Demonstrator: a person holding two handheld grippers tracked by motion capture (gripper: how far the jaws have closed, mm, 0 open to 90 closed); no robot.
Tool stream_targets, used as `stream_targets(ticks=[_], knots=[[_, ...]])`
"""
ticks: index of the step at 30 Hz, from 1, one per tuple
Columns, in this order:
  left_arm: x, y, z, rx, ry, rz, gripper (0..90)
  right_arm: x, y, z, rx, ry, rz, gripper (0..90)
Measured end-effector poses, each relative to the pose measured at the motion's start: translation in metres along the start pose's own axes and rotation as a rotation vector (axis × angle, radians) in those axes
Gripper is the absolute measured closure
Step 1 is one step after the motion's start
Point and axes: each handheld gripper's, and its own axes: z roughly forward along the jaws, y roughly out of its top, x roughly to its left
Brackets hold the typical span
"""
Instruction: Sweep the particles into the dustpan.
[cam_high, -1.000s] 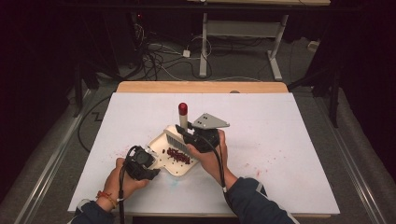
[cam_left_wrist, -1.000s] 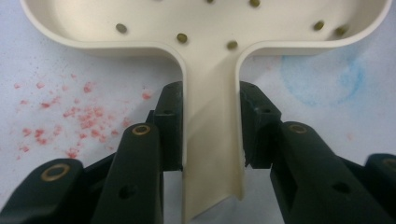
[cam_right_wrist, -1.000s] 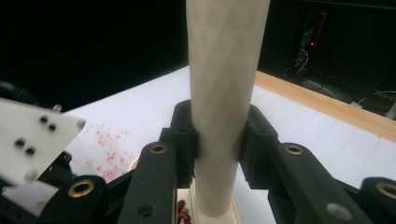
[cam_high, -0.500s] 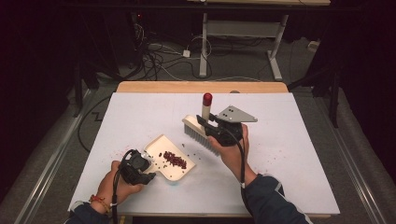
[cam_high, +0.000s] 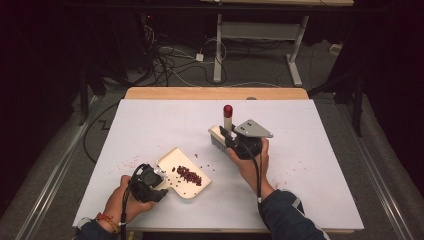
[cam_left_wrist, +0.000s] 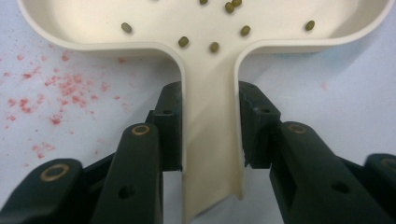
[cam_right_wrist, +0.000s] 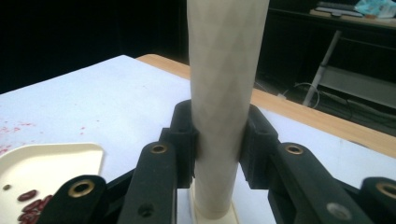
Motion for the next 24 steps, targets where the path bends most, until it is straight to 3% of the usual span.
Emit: stream_targets(ticks=[2, 3, 4, 5, 7, 8, 10, 20, 24], knots=[[0.000, 0.000, 0.000, -0.002, 0.000, -0.002, 63.7, 0.011, 0.000, 0.003, -0.001, 0.016, -0.022, 70.4], [0.000, 0.000, 0.000, 0.000, -0.001, 0.000, 63.7, 0.023, 0.000, 0.005, 0.001, 0.027, -0.059, 70.2], [0.000, 0.000, 0.000, 0.001, -0.001, -0.001, 63.7, 0.023, 0.000, 0.005, 0.001, 0.027, -0.059, 70.2], [0.000, 0.000, 0.000, -0.001, -0.001, -0.003, 63.7, 0.037, 0.000, 0.007, 0.004, 0.059, -0.073, 70.0], [0.000, 0.000, -0.001, -0.004, -0.005, -0.007, 63.7, 0.042, 0.000, 0.007, 0.001, 0.070, -0.075, 69.9], [0.000, 0.000, 0.000, -0.004, -0.005, -0.008, 63.7, 0.053, 0.000, 0.006, -0.009, 0.112, -0.058, 69.9], [0.000, 0.000, 0.001, -0.006, -0.004, -0.008, 63.7, 0.060, 0.000, 0.004, -0.017, 0.143, -0.038, 70.0], [-0.002, 0.000, 0.001, -0.004, 0.000, -0.014, 63.7, 0.075, 0.001, -0.005, -0.055, 0.230, -0.012, 70.4], [-0.001, 0.000, 0.000, -0.005, -0.008, -0.015, 63.7, 0.076, 0.003, -0.008, -0.063, 0.232, -0.013, 70.4]])
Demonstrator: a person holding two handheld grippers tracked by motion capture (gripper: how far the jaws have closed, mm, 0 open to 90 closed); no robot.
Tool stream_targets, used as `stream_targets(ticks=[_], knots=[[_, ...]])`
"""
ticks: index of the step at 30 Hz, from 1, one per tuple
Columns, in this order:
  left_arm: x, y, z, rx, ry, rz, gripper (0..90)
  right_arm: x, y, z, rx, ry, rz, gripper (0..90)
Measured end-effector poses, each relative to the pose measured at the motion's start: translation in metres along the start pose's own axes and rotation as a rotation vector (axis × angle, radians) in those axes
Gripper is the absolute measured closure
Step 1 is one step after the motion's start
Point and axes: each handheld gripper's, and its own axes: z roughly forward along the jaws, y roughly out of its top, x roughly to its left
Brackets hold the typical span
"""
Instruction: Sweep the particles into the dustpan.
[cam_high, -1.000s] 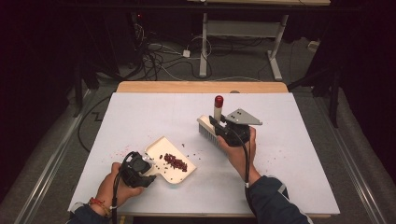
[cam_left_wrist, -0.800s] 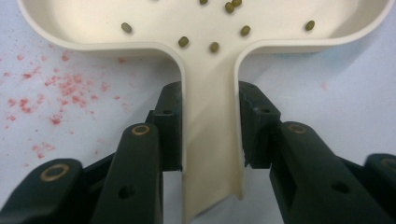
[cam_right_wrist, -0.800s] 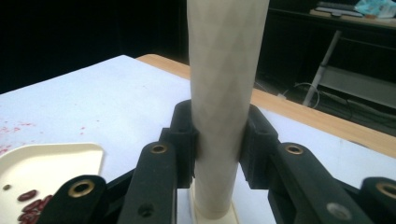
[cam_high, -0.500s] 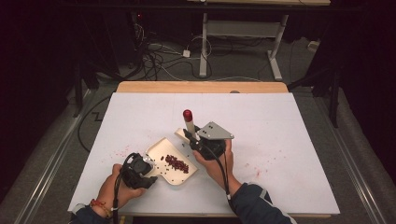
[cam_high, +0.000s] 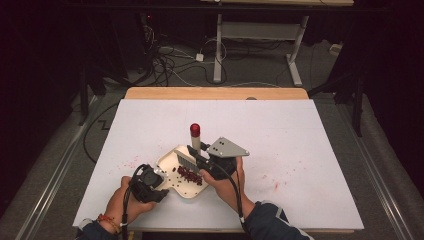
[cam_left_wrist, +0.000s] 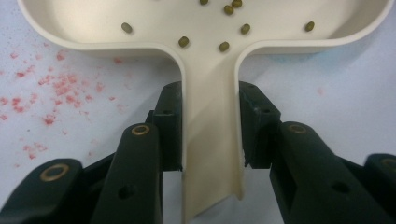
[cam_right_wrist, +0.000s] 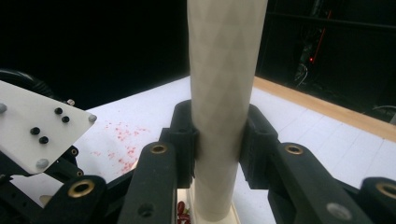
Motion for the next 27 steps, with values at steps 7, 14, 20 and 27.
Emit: stream_targets(ticks=[7, 14, 20, 27], knots=[[0.002, -0.001, 0.000, -0.002, -0.008, -0.005, 63.7, -0.015, 0.012, -0.013, -0.026, -0.039, -0.016, 70.4], [0.001, -0.001, 0.000, 0.007, 0.001, 0.003, 63.7, -0.021, 0.004, -0.020, 0.005, -0.126, -0.138, 70.3], [0.005, -0.001, -0.001, 0.004, -0.024, -0.008, 63.7, -0.033, -0.004, -0.001, 0.031, -0.096, -0.119, 70.4], [0.014, -0.002, 0.000, 0.003, -0.058, -0.034, 63.7, -0.034, -0.002, 0.012, 0.039, -0.043, -0.090, 70.3]])
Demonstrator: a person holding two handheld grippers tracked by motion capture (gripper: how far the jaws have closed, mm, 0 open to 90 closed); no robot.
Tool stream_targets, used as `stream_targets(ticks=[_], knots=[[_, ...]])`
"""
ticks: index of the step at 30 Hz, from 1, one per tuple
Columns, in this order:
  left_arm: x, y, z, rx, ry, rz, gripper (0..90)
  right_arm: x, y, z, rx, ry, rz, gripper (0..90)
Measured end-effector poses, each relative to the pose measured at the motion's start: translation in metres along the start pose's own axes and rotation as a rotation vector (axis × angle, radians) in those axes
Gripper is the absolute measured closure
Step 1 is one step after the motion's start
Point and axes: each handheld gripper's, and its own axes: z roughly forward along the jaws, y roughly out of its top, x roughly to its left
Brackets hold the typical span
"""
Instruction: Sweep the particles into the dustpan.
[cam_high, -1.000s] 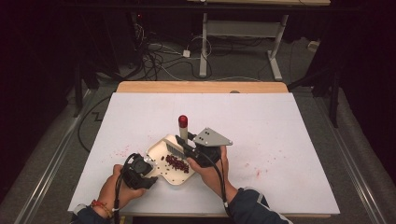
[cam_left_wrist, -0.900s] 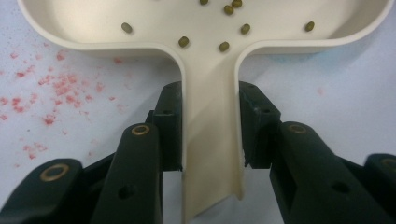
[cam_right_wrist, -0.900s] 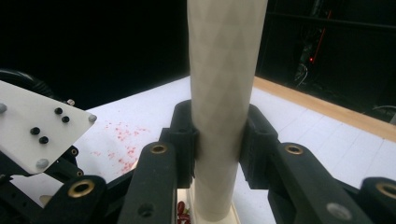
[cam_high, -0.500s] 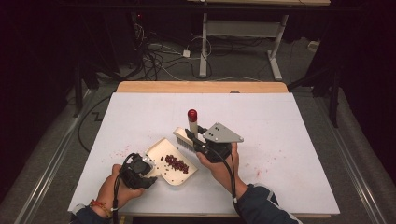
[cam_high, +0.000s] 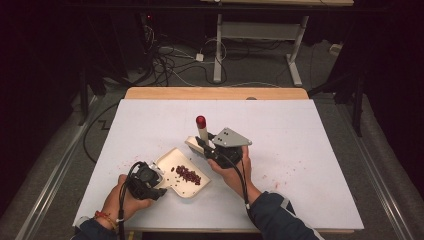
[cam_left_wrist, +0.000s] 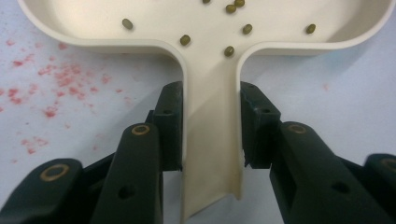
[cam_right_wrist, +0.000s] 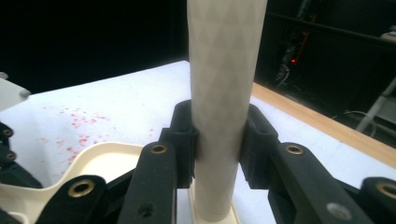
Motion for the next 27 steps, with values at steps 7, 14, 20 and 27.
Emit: stream_targets(ticks=[7, 14, 20, 27], knots=[[0.005, -0.002, -0.002, 0.015, 0.022, -0.006, 63.7, 0.008, 0.001, -0.002, -0.002, 0.045, -0.002, 70.4], [0.005, -0.002, -0.002, 0.014, 0.031, -0.009, 63.7, 0.015, 0.008, -0.024, -0.071, 0.093, 0.026, 70.4], [0.004, -0.002, -0.002, 0.015, 0.033, -0.009, 63.7, 0.006, 0.016, -0.038, -0.091, 0.058, 0.013, 70.4], [0.008, -0.008, -0.005, 0.016, 0.031, -0.031, 63.7, -0.003, 0.003, -0.026, -0.038, 0.030, 0.018, 70.4]])
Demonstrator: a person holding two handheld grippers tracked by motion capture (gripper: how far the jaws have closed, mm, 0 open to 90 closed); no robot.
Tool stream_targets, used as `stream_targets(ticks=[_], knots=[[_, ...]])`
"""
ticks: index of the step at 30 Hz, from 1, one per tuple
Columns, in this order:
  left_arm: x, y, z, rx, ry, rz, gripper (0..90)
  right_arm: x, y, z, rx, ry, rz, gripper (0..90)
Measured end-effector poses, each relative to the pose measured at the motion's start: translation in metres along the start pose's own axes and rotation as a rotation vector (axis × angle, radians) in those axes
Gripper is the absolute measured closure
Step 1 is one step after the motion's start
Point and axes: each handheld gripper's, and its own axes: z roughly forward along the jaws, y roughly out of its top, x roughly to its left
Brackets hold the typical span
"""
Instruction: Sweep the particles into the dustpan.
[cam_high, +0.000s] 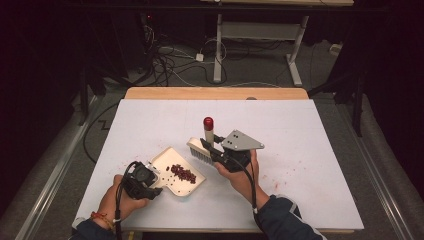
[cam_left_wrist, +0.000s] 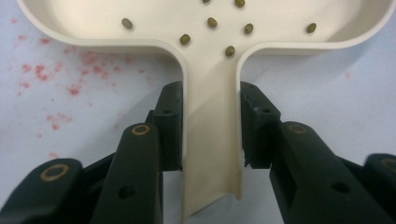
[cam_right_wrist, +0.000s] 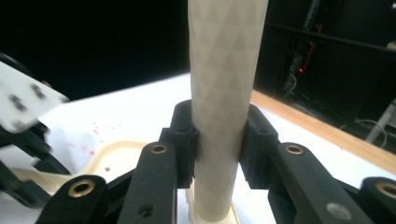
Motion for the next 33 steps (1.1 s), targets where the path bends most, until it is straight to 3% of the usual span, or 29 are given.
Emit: stream_targets(ticks=[7, 10, 12, 13, 15, 19, 26, 33], knots=[[0.004, -0.003, -0.001, -0.015, 0.013, -0.018, 63.6, -0.012, -0.001, -0.009, 0.011, 0.008, 0.006, 70.4], [0.006, -0.004, 0.000, -0.023, 0.010, -0.025, 63.6, -0.029, 0.001, -0.025, 0.027, 0.024, 0.036, 70.4], [0.007, -0.004, 0.000, -0.026, 0.011, -0.029, 63.5, -0.032, 0.001, -0.029, 0.029, 0.027, 0.038, 70.4], [0.007, -0.004, -0.001, -0.029, 0.014, -0.033, 63.5, -0.040, 0.000, -0.041, 0.031, 0.022, 0.047, 70.3], [0.007, -0.004, -0.001, -0.032, 0.016, -0.036, 63.6, -0.043, 0.000, -0.046, 0.034, 0.018, 0.046, 70.3], [0.009, -0.004, 0.000, -0.038, 0.022, -0.040, 63.5, -0.058, -0.001, -0.073, 0.036, -0.007, 0.043, 70.3], [0.009, -0.003, 0.001, -0.039, 0.033, -0.039, 63.6, -0.069, -0.009, -0.100, 0.062, -0.039, 0.039, 70.3], [0.011, -0.003, 0.002, -0.047, 0.034, -0.051, 63.6, -0.075, -0.015, -0.124, 0.085, -0.041, 0.045, 70.3]])
